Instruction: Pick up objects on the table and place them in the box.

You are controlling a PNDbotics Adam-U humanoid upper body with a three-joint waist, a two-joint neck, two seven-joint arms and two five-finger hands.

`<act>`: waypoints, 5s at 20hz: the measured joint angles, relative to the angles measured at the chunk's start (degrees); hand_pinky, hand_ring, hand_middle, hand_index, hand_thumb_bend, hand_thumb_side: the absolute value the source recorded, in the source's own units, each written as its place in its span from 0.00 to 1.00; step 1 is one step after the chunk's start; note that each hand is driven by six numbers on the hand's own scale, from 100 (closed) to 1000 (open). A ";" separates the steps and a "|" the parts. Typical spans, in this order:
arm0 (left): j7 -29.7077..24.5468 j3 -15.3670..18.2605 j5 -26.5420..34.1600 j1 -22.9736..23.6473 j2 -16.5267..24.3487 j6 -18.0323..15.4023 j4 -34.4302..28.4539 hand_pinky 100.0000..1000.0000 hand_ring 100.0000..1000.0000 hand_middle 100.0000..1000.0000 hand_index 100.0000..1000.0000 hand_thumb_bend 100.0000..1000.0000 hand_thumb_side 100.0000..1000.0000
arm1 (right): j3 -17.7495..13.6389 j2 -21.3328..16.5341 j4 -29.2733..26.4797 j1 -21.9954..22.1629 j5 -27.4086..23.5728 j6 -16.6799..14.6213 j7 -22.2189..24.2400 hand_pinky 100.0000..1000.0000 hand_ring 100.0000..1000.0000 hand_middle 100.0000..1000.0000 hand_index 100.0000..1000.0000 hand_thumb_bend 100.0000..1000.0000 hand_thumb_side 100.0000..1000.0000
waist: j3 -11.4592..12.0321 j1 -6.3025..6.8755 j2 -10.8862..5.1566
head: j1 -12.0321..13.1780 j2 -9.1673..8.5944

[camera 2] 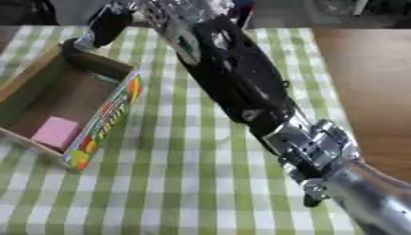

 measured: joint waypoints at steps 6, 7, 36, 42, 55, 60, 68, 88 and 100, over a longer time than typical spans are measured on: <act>0.55 0.49 -0.36 0.40 0.14 0.24 0.70 0.53 0.66 0.71 0.78 0.50 0.60 | -2.76 -3.45 -0.03 2.28 -5.81 3.45 -0.70 0.78 0.85 0.88 0.99 0.61 0.37 | -1.96 -0.10 0.04 | 1.66 -0.01; 0.65 0.49 -0.47 0.41 0.14 0.30 0.81 0.53 0.66 0.71 0.78 0.50 0.60 | -3.13 -4.13 -0.03 2.65 -6.87 3.89 -0.77 0.78 0.85 0.88 0.99 0.61 0.37 | -2.19 -0.13 0.08 | 1.90 -0.02; 1.35 0.75 -1.27 0.85 0.19 0.62 2.82 0.53 0.66 0.71 0.79 0.49 0.62 | -13.08 -15.09 17.91 8.82 -22.28 13.12 -2.54 0.71 0.80 0.81 0.92 0.61 0.29 | -4.89 0.51 1.27 | 4.95 -0.06; 1.14 0.43 -1.25 0.85 0.18 0.46 2.83 0.53 0.66 0.71 0.79 0.49 0.63 | -13.51 -15.18 25.57 8.27 -22.32 13.17 -1.17 0.72 0.80 0.81 0.91 0.60 0.28 | -4.88 0.72 1.27 | 4.95 -0.06; 0.75 0.41 -1.07 0.86 0.14 0.47 2.98 0.53 0.66 0.71 0.79 0.49 0.63 | -12.94 -15.08 29.89 8.54 -22.30 8.81 4.47 0.72 0.80 0.79 0.91 0.57 0.28 | -4.90 1.01 1.27 | 5.25 -0.06; 0.66 0.41 -1.00 0.92 0.13 0.43 3.15 0.53 0.66 0.71 0.79 0.49 0.63 | -12.46 -15.04 28.49 9.29 -23.46 8.03 5.30 0.71 0.79 0.78 0.91 0.56 0.28 | -4.93 1.14 1.31 | 5.43 -0.05; 0.55 0.38 -0.98 0.92 0.10 0.38 3.15 0.53 0.67 0.71 0.79 0.49 0.63 | -11.19 -13.42 27.90 8.88 -23.79 7.88 6.76 0.71 0.79 0.77 0.91 0.54 0.27 | -4.86 1.28 1.39 | 5.40 -0.05; -0.07 0.04 -0.77 0.91 -0.36 0.24 3.15 0.53 0.68 0.72 0.79 0.48 0.64 | -11.64 -7.67 33.26 7.18 -13.36 8.03 -1.02 0.62 0.67 0.48 0.64 0.30 0.12 | -3.73 1.91 1.75 | 4.76 -0.77; -0.15 0.01 -0.66 0.91 -0.45 0.17 3.15 0.53 0.68 0.72 0.79 0.47 0.64 | -10.98 -6.98 32.06 7.73 -6.48 8.35 -8.27 0.54 0.52 0.20 0.35 0.06 0.00 | -3.86 1.92 1.93 | 4.63 -1.58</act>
